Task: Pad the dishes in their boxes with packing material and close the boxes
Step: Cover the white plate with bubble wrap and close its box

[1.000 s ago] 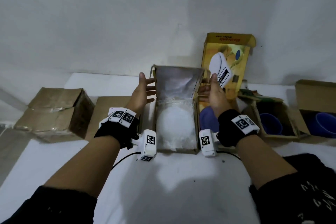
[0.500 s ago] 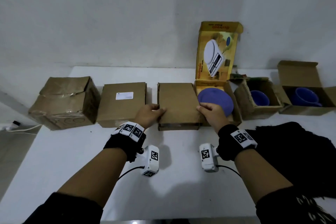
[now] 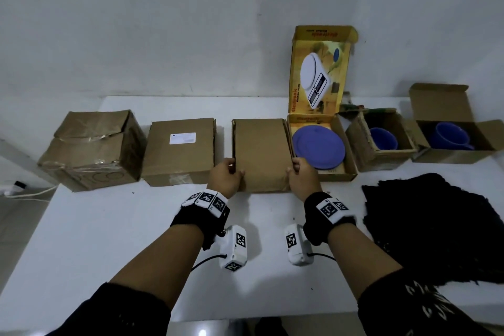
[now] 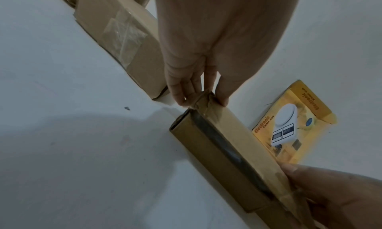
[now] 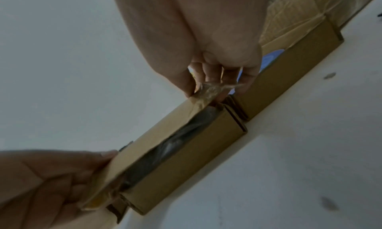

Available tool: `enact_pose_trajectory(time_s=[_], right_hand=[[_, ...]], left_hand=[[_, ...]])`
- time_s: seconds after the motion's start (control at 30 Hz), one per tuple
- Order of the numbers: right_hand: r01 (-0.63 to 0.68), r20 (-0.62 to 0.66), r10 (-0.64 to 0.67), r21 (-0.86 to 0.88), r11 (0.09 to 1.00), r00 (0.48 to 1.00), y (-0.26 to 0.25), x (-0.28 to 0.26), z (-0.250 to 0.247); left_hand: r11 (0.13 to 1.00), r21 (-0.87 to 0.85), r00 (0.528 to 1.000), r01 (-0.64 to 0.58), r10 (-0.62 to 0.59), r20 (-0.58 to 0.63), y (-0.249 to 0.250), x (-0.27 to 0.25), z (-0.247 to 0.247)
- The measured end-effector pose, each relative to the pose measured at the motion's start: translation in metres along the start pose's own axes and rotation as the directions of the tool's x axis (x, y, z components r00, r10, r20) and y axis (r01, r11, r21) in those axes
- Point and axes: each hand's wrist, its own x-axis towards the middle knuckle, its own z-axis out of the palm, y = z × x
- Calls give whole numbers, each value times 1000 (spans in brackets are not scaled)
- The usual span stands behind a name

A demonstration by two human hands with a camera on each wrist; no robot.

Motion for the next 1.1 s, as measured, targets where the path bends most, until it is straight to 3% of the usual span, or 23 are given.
enact_pose_trajectory(time_s=[0.07,0.3,0.6,0.67,0.8,1.1], right_hand=[[24,19,-23,-62,998,1000,3,0,0],[82,-38,-89,-154,985,995,11,-7,3],[145,-105,-168,-198,969,980,17,-16,8],[121,-144,-141,-137,983,980,23,-19,9],[-23,-192,36,68,997,981,32,-29,11],[-150,-183,238,396,906,954,35,-35,20]], left_hand=[[1000,-5,1000,-17,17,-18,-2,0,2],[967,230,987,-108,132,-92,-14,-6,9],[951,268,979,-155,184,-86,-18,-6,14],[944,279,976,-175,203,-78,-19,-6,14],[938,289,974,-194,220,-61,-22,-5,15],[944,269,976,-190,211,-53,-26,-6,17]])
